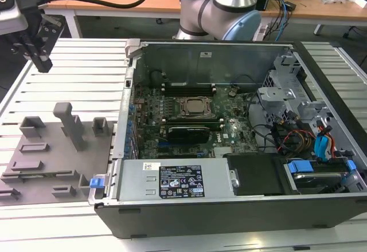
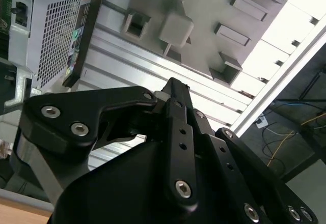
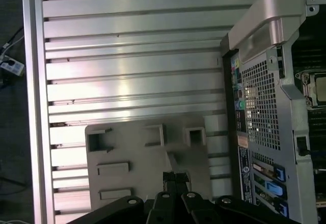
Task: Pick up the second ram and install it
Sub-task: 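Reach for the second ram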
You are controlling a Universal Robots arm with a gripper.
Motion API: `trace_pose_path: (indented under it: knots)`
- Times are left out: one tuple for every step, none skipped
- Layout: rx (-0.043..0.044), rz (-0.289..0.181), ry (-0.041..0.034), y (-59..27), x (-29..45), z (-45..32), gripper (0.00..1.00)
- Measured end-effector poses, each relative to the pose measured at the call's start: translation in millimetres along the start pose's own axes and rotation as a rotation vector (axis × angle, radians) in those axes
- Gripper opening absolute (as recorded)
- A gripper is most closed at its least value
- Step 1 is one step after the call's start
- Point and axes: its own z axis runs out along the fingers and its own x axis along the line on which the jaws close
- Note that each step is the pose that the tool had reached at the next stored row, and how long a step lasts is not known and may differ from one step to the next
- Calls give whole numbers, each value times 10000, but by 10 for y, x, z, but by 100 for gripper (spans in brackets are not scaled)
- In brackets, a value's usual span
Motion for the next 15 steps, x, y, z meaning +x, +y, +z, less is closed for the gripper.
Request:
trace_pose_path:
  knots:
    - [0, 0, 0, -2, 31, 0, 11]
    - [0, 0, 0, -4, 57, -1, 11]
    - [0, 0, 0, -6, 80, -1, 11]
    - [0, 0, 0, -7, 97, -1, 11]
    - [0, 0, 0, -10, 132, -1, 11]
    - [0, 0, -1, -13, 175, -2, 11]
    - [0, 0, -1, -15, 193, -2, 11]
    - [0, 0, -1, -18, 235, -3, 11]
    - [0, 0, 0, -21, 275, -3, 11]
    - [-1, 0, 0, -23, 304, -3, 11]
    - [0, 1, 0, -24, 318, -3, 11]
    - [0, -1, 0, -24, 318, -3, 11]
    - [0, -2, -1, -24, 318, -3, 11]
    - [0, -1, 0, -24, 319, -3, 11]
    - [0, 0, 0, -25, 320, -3, 11]
